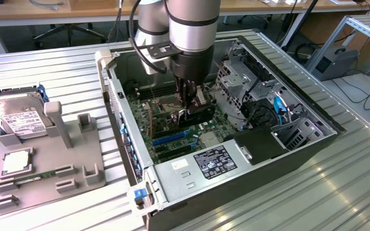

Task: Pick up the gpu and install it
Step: 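Insert the gpu into the slot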

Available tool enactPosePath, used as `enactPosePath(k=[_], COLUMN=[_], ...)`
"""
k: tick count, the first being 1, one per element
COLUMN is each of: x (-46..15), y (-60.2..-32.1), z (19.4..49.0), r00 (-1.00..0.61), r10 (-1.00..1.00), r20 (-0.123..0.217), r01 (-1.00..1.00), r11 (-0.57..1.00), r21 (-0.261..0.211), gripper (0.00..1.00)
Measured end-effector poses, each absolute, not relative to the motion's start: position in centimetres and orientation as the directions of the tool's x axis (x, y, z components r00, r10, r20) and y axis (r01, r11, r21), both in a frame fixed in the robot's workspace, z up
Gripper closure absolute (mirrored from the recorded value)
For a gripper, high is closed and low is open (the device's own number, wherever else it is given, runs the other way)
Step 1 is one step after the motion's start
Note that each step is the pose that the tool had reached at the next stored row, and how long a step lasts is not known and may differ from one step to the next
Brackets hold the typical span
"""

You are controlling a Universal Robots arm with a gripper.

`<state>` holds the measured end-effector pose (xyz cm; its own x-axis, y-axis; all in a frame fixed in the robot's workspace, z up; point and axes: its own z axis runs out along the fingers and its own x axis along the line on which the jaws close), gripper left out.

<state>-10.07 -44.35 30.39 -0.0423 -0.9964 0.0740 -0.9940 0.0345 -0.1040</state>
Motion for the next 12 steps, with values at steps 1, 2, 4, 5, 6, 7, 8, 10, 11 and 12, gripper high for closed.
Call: enactPosePath(k=[1,2,4,5,6,7,8,10,11,12], x=[-10.14,-10.21,-10.35,-10.42,-10.49,-10.56,-10.64,-10.78,-10.84,-10.91], y=[-44.35,-44.35,-44.35,-44.35,-44.35,-44.36,-44.36,-44.36,-44.36,-44.37], z=[30.36,30.34,30.29,30.26,30.23,30.20,30.15,30.08,30.05,30.01], r00=[-0.042,-0.042,-0.042,-0.042,-0.042,-0.042,-0.042,-0.042,-0.042,-0.042], r10=[-0.996,-0.996,-0.996,-0.996,-0.996,-0.996,-0.996,-0.996,-0.996,-0.996], r20=[0.074,0.074,0.074,0.074,0.074,0.074,0.074,0.074,0.074,0.074], r01=[-0.994,-0.994,-0.994,-0.994,-0.994,-0.994,-0.994,-0.994,-0.994,-0.994], r11=[0.035,0.035,0.035,0.035,0.034,0.035,0.035,0.035,0.034,0.034], r21=[-0.104,-0.104,-0.104,-0.104,-0.104,-0.104,-0.104,-0.104,-0.104,-0.104], gripper=[0.73,0.73,0.73,0.73,0.73,0.73,0.73,0.73,0.73,0.73])
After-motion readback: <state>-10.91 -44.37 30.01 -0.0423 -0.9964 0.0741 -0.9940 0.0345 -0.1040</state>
